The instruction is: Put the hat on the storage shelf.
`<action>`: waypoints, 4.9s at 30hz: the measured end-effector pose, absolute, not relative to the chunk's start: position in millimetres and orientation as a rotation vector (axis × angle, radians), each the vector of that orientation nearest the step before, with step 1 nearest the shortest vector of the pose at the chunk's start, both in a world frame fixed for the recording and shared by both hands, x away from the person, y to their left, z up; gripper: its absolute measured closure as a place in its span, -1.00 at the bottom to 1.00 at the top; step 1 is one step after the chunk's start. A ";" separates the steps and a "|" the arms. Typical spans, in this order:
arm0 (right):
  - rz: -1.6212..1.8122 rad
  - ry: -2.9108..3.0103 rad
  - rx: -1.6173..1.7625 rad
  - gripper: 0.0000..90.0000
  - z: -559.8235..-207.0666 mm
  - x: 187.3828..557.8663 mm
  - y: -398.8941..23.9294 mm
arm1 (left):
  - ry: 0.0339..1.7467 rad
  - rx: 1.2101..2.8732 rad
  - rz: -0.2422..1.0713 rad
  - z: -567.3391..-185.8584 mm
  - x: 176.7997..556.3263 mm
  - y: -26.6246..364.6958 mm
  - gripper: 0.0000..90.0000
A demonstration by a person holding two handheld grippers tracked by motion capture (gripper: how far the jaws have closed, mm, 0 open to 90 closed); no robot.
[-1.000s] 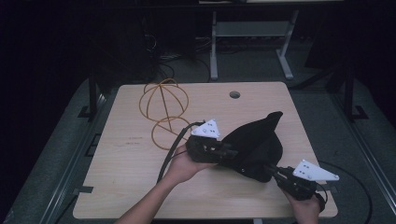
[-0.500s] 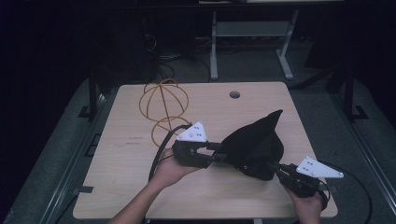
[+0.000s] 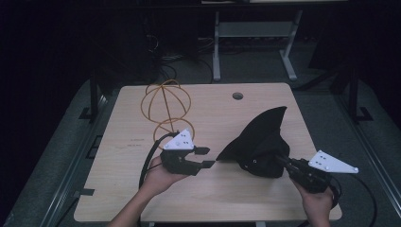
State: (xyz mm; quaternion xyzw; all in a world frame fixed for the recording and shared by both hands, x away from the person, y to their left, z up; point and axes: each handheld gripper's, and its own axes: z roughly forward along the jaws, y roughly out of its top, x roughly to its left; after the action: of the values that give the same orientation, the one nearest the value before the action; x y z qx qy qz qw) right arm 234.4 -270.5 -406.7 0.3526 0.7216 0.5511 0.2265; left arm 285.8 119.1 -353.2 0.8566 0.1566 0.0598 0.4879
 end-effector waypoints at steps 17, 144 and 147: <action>1.557 1.938 0.998 0.93 -373.8 250.0 -277.3 | 0.469 2.073 0.160 -380.7 282.1 147.9 0.12; 1.644 2.181 0.669 0.93 -206.5 358.8 -138.6 | 0.476 2.084 0.167 -424.1 281.3 166.2 -0.43; 1.646 2.189 0.659 0.93 -203.5 361.6 -132.1 | 0.468 2.084 0.171 -424.6 281.7 165.7 -0.43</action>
State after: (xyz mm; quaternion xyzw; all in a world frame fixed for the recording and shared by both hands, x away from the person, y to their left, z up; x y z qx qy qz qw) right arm 361.6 -132.1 -203.5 0.2309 0.7668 0.5766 0.1618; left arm 281.7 165.7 -424.6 0.8537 0.1919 0.0701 0.4789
